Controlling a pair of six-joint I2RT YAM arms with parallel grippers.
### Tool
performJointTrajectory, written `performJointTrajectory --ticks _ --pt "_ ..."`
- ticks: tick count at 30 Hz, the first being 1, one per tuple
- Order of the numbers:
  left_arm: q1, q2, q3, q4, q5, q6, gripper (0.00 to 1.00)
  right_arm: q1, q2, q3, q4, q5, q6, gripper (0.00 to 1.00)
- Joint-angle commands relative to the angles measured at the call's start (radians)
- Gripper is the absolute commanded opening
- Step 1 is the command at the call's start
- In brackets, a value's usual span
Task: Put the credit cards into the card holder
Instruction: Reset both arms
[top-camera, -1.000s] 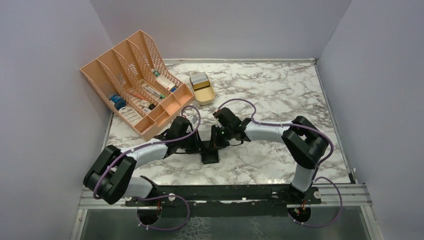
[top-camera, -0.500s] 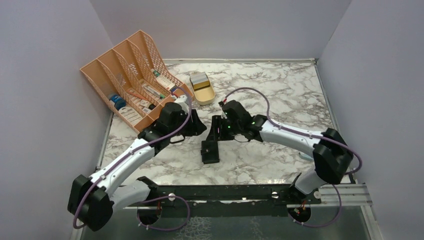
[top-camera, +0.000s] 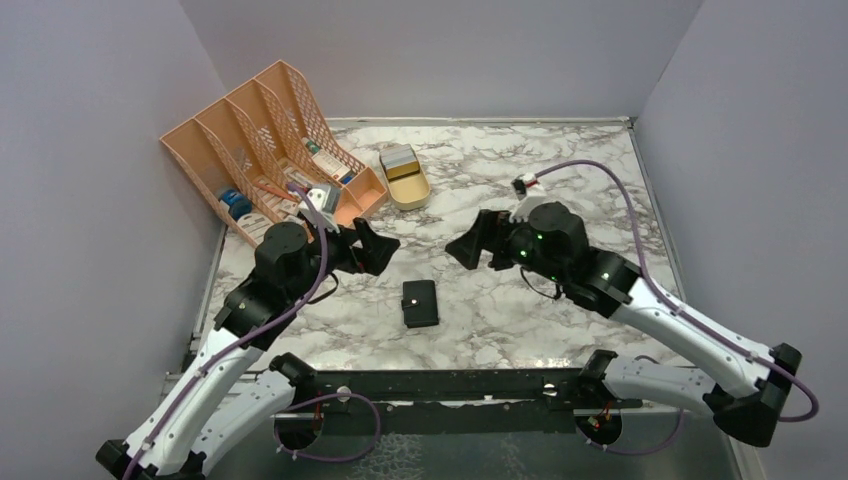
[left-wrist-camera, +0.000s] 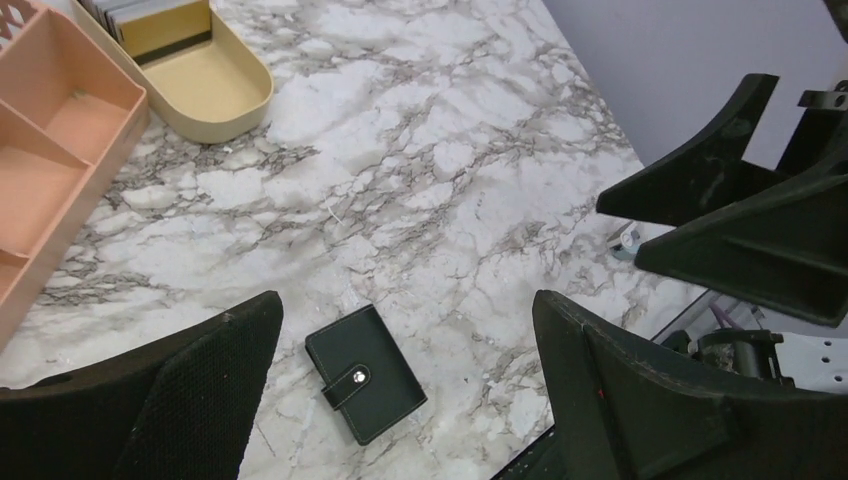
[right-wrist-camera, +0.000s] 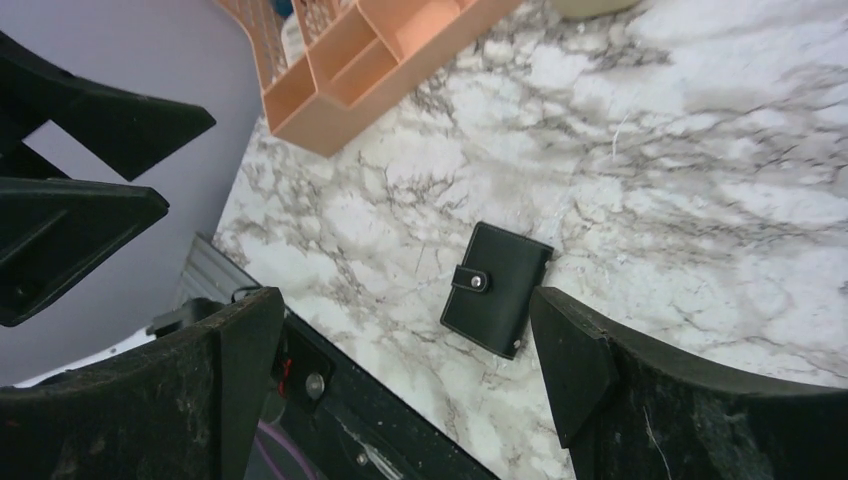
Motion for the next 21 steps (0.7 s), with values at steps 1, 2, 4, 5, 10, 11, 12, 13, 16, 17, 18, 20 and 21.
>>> performJointTrajectory --ticks 1,2,4,5,10,11,12,13,16,17,18,20,21 --pt "-0.004 -0.079 -0.004 0.002 -0.035 0.038 0.99 0.002 -0.131 -0.045 -0.01 0.144 -0.03 0.95" --pt "-0.004 -0.092 -0.013 0.013 -0.024 0.034 0.99 0.003 -0.158 -0.058 0.005 0.155 -0.035 0.95" --pt "-0.004 -0.116 -0.032 0.028 -0.005 0.028 0.99 0.003 -0.203 -0.085 0.035 0.164 -0.033 0.95" --pt "-0.004 -0.126 -0.043 0.031 -0.009 0.023 0.99 0.003 -0.218 -0.098 0.047 0.165 -0.031 0.95" --pt "-0.004 -0.145 -0.079 0.028 -0.044 0.001 0.99 0.003 -0.218 -0.132 0.049 0.163 -0.01 0.95" --pt "-0.004 -0.144 -0.081 0.028 -0.046 -0.001 0.99 0.003 -0.207 -0.131 0.042 0.164 -0.004 0.95" --pt "-0.004 -0.141 -0.085 0.028 -0.048 -0.006 0.99 0.003 -0.197 -0.13 0.033 0.162 0.002 0.95" --pt "-0.004 -0.137 -0.088 0.028 -0.046 -0.009 0.99 0.003 -0.185 -0.129 0.031 0.16 0.004 0.95" --pt "-0.004 -0.123 -0.096 0.035 -0.034 -0.02 0.99 0.003 -0.162 -0.128 0.024 0.157 0.005 0.95" --pt "-0.004 -0.12 -0.099 0.036 -0.031 -0.025 0.99 0.003 -0.159 -0.129 0.025 0.157 0.007 0.95" --pt "-0.004 -0.116 -0.101 0.039 -0.03 -0.027 0.99 0.003 -0.158 -0.13 0.03 0.157 0.006 0.95" --pt "-0.004 -0.112 -0.107 0.046 -0.03 -0.031 0.99 0.003 -0.165 -0.134 0.039 0.159 0.0 0.95" --pt "-0.004 -0.111 -0.11 0.05 -0.03 -0.03 0.99 0.003 -0.169 -0.135 0.042 0.162 -0.004 0.95"
